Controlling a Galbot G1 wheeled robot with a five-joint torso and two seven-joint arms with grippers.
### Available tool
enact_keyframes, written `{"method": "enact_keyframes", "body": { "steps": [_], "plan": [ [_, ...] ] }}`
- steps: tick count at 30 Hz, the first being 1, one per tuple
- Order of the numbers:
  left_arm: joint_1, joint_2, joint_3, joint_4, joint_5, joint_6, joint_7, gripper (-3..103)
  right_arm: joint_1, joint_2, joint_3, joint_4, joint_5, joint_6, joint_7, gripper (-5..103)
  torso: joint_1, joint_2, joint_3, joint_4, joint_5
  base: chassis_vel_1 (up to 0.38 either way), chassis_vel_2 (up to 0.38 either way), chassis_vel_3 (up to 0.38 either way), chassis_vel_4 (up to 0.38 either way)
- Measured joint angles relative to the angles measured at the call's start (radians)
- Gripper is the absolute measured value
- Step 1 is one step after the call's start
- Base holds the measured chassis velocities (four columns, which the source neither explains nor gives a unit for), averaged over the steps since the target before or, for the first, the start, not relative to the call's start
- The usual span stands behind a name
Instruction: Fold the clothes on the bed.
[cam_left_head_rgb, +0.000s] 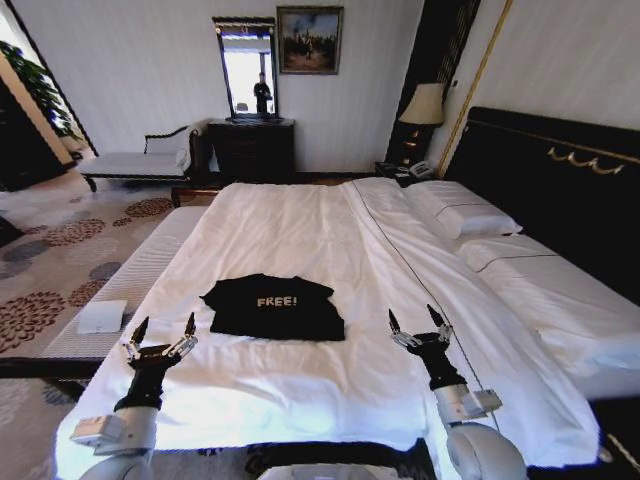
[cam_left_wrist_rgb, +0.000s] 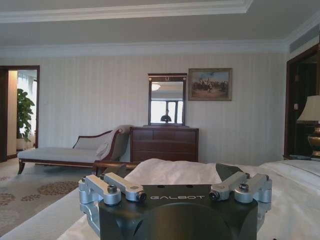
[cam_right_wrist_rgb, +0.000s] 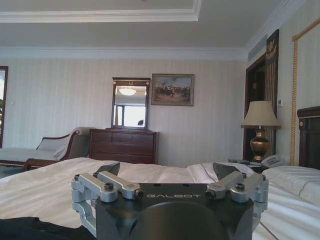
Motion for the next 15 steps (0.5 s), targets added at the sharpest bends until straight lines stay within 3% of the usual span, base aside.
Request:
{"method": "enact_keyframes", "body": {
  "steps": [15],
  "plan": [
    [-0.007,0.001,0.0,0.023,0.001,-0.004,-0.009,100,0.012,0.002,-0.019,-0.027,0.003,0.04,0.007,100,0.0,0.0,0.0,0.0,-0.0003,0.047,0.091,-0.048,-0.093]
  ]
}}
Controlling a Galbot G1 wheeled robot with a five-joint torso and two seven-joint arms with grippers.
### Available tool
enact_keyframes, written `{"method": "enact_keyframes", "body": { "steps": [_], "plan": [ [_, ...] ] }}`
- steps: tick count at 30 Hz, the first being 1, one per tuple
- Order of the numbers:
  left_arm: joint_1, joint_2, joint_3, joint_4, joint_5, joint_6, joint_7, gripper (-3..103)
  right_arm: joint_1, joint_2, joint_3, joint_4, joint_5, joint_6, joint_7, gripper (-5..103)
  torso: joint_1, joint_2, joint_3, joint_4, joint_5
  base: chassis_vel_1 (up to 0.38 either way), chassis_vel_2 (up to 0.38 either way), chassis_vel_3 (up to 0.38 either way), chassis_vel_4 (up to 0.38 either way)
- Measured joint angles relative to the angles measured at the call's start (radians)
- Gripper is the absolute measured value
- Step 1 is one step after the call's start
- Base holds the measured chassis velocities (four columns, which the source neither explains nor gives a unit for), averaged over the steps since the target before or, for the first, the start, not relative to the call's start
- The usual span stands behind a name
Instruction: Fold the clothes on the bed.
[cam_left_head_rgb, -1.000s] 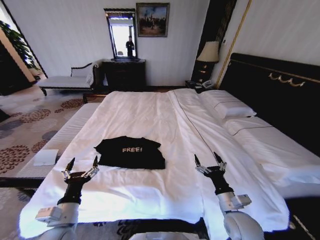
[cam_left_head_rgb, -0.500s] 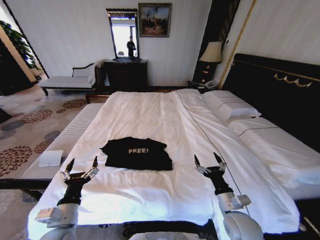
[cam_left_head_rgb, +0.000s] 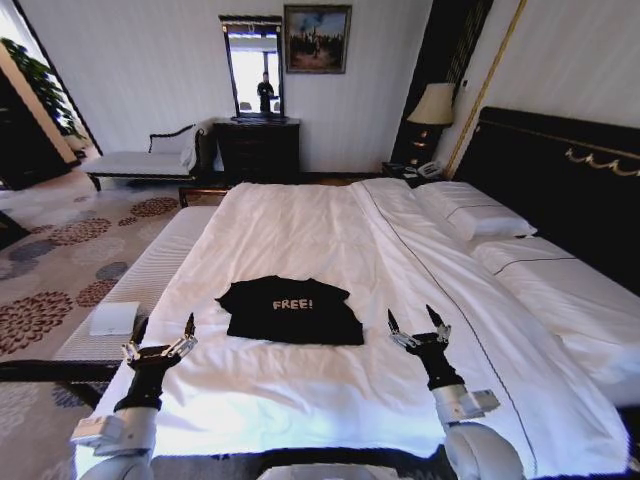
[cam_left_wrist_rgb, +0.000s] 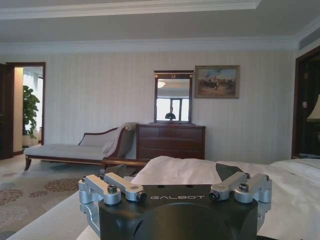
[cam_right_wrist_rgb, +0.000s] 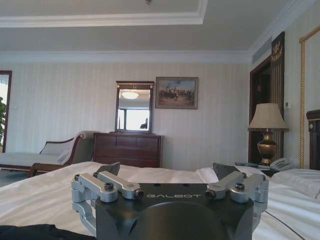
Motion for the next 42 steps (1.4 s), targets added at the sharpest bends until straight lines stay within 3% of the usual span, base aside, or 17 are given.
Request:
{"method": "enact_keyframes", "body": {
  "steps": [8,12,15,16,20,22,25,26,33,36,42],
  "plan": [
    [-0.049,0.032,0.0,0.084,0.008,0.066,-0.055,100,0.021,0.002,-0.016,-0.052,-0.009,0.028,0.021,100,0.0,0.0,0.0,-0.0001,0.0004,0.0,0.0,0.0,0.0],
    [-0.097,0.073,0.004,0.172,-0.04,0.122,-0.075,100,0.04,0.009,-0.034,-0.105,-0.015,0.068,0.039,100,0.0,0.0,0.0,0.0002,-0.0002,0.0,0.0,0.0,0.0],
    [-0.209,0.155,0.022,0.236,-0.165,0.228,-0.154,100,0.075,0.016,-0.06,-0.166,-0.014,0.107,0.099,100,0.0,0.0,0.0,0.0,-0.0002,0.0,0.0,0.0,0.0],
    [-0.209,0.155,0.022,0.236,-0.165,0.228,-0.154,100,0.075,0.016,-0.06,-0.166,-0.014,0.107,0.099,100,0.0,0.0,0.0,0.0,-0.0002,0.0,0.0,0.0,0.0],
    [-0.376,0.265,0.056,0.277,-0.452,0.401,-0.35,100,0.125,0.014,-0.094,-0.231,-0.012,0.128,0.145,100,0.0,0.0,0.0,-0.0004,0.0001,0.0,0.0,0.0,0.0],
    [-0.399,0.274,0.056,0.285,-0.492,0.427,-0.375,100,0.135,0.013,-0.101,-0.239,-0.012,0.128,0.148,100,0.0,0.0,0.0,-0.0004,0.0002,0.0,0.0,0.0,0.0],
    [-0.544,0.323,0.054,0.359,-0.683,0.57,-0.47,100,0.185,0.004,-0.137,-0.288,-0.015,0.128,0.151,100,0.0,0.0,0.0,0.0007,0.0001,0.0,0.0,0.0,0.0],
    [-0.573,0.331,0.058,0.377,-0.704,0.589,-0.478,100,0.188,0.004,-0.14,-0.293,-0.016,0.128,0.151,100,0.0,0.0,0.0,0.0004,0.0,0.0,0.0,0.0,0.0],
    [-0.786,0.372,0.155,0.541,-0.781,0.683,-0.507,100,0.195,0.008,-0.148,-0.324,-0.024,0.141,0.151,100,0.0,0.0,0.0,0.0001,0.0003,0.0,0.0,0.0,0.0],
    [-0.829,0.373,0.193,0.581,-0.783,0.697,-0.51,100,0.195,0.01,-0.148,-0.331,-0.027,0.147,0.151,100,0.0,0.0,0.0,0.0001,0.0001,0.0,0.0,0.0,0.0],
    [-1.063,0.341,0.34,0.807,-0.792,0.721,-0.533,100,0.195,0.019,-0.149,-0.354,-0.039,0.16,0.149,100,0.0,0.0,0.0,0.0,0.0003,0.0,0.0,0.0,0.0]
  ]
}}
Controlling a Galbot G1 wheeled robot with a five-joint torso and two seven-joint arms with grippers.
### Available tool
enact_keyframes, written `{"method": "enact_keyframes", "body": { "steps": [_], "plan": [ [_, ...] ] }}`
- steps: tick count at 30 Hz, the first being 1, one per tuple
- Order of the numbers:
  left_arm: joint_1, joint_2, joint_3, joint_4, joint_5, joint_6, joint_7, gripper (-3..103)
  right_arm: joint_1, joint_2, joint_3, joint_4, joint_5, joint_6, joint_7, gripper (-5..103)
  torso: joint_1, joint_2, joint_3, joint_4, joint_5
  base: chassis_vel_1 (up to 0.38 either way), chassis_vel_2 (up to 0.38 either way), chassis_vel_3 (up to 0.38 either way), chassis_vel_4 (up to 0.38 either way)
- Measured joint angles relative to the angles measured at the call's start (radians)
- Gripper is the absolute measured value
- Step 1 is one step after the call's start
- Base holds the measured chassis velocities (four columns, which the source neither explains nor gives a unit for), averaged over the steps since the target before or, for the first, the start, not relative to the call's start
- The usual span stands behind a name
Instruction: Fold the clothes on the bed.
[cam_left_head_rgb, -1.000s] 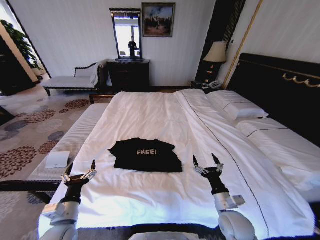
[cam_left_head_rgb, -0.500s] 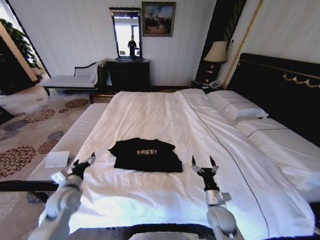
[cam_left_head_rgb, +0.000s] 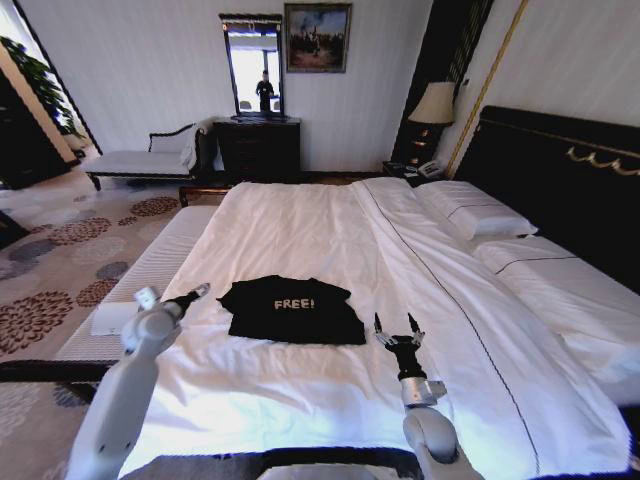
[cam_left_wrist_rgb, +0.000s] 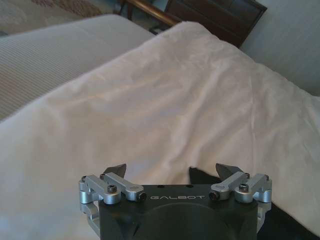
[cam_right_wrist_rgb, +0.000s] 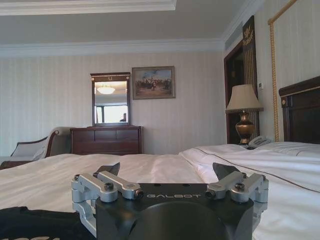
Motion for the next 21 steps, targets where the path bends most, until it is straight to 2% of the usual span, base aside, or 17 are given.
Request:
{"method": "enact_keyframes", "body": {
  "steps": [2,4,7,9,11,17,18,20,21],
  "plan": [
    [-0.079,-0.025,0.03,0.084,0.003,0.0,0.0,100,0.0,0.004,-0.002,-0.003,-0.007,0.002,0.0,100,0.0,0.0,0.0,-0.0003,0.0001,0.0,0.0,0.0,0.0],
    [-0.105,-0.035,0.038,0.115,0.005,0.0,0.0,100,0.0,0.006,-0.002,-0.004,-0.01,0.003,0.0,100,0.0,0.0,0.0,-0.0002,0.0001,0.0,0.0,0.0,0.0],
    [-0.189,-0.076,0.056,0.241,0.008,0.001,0.0,100,0.001,0.01,-0.007,-0.008,-0.022,0.006,0.0,100,0.0,0.0,0.0,-0.0008,-0.0001,0.0,0.0,0.0,0.0],
    [-0.194,-0.082,0.05,0.26,0.008,0.004,0.002,100,0.01,0.006,-0.018,-0.013,-0.023,0.005,0.0,100,0.0,0.0,0.0,-0.0007,0.0,0.0,0.0,0.0,0.0],
    [-0.205,-0.098,0.041,0.294,0.019,0.004,0.007,100,0.021,0.001,-0.025,-0.018,-0.025,0.005,-0.001,100,0.0,0.0,0.0,0.0008,0.0001,0.0,0.0,0.0,0.0],
    [-0.241,-0.142,0.028,0.386,0.043,-0.009,0.019,100,0.013,-0.003,-0.018,-0.019,-0.026,0.009,-0.002,100,0.0,0.0,0.0,-0.0003,-0.0001,0.0,0.0,0.0,0.0],
    [-0.245,-0.146,0.025,0.401,0.048,-0.013,0.024,103,0.012,-0.004,-0.017,-0.02,-0.026,0.01,-0.002,100,0.0,0.0,0.0,-0.0003,0.0,0.0,0.0,0.0,0.0],
    [-0.255,-0.16,0.02,0.439,0.065,-0.027,0.045,97,0.012,-0.002,-0.017,-0.025,-0.03,0.011,-0.002,100,0.0,0.0,0.0,0.0,0.0001,0.0,0.0,0.0,0.0],
    [-0.255,-0.16,0.02,0.439,0.065,-0.027,0.045,97,0.012,-0.002,-0.017,-0.025,-0.03,0.011,-0.002,100,0.0,0.0,0.0,0.0,0.0001,0.0,0.0,0.0,0.0]
  ]
}}
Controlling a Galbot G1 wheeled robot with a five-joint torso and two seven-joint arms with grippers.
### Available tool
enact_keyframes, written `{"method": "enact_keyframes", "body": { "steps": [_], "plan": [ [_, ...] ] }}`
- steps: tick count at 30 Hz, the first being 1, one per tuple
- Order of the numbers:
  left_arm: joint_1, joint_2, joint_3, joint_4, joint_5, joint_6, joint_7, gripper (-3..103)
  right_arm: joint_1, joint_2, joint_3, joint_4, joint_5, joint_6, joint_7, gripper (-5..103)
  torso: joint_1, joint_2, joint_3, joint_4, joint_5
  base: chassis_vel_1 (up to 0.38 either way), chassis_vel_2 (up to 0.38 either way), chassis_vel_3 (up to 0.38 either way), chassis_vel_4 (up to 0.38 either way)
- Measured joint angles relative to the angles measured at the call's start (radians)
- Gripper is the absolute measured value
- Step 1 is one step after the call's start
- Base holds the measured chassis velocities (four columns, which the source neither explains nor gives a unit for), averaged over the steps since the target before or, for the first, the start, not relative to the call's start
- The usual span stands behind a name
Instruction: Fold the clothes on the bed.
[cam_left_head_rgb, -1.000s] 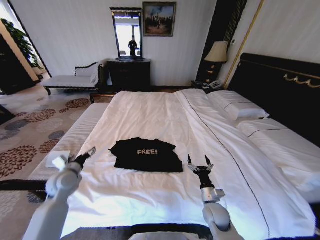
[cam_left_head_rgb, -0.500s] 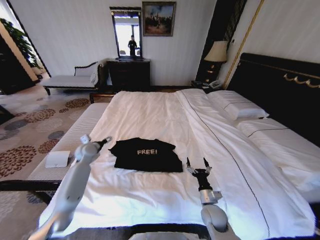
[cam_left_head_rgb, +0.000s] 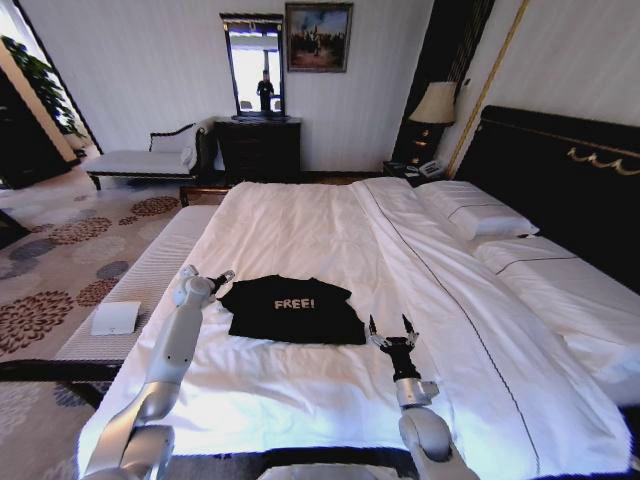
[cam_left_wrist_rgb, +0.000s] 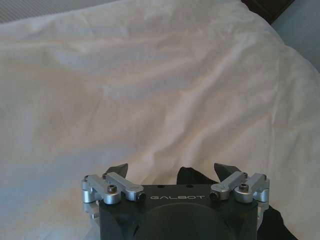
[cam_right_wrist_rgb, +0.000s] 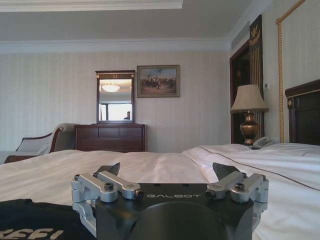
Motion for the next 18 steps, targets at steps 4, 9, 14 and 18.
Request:
{"method": "enact_keyframes", "body": {
  "steps": [4,9,14,18],
  "plan": [
    [-0.009,-0.029,-0.007,0.039,0.029,-0.02,0.037,89,0.003,0.01,-0.01,-0.005,-0.01,0.0,0.0,100,0.0,0.0,0.0,0.0,-0.0002,0.0,0.0,0.0,0.0],
    [-0.017,-0.048,-0.01,0.061,0.044,-0.031,0.052,82,0.002,0.013,-0.011,-0.007,-0.015,0.0,0.0,100,0.0,0.0,0.0,-0.0001,0.0,0.0,0.0,0.0,0.0],
    [-0.045,-0.071,-0.006,0.117,0.075,-0.049,0.072,60,-0.001,0.012,-0.005,-0.013,-0.016,0.002,0.0,100,0.0,0.0,0.0,-0.0001,-0.0001,0.0,0.0,0.0,0.0],
    [-0.061,-0.082,-0.004,0.146,0.097,-0.059,0.083,49,-0.001,0.013,-0.004,-0.017,-0.016,0.002,0.0,100,0.0,0.0,0.0,-0.0001,-0.0001,0.0,0.0,0.0,0.0]
  ]
}}
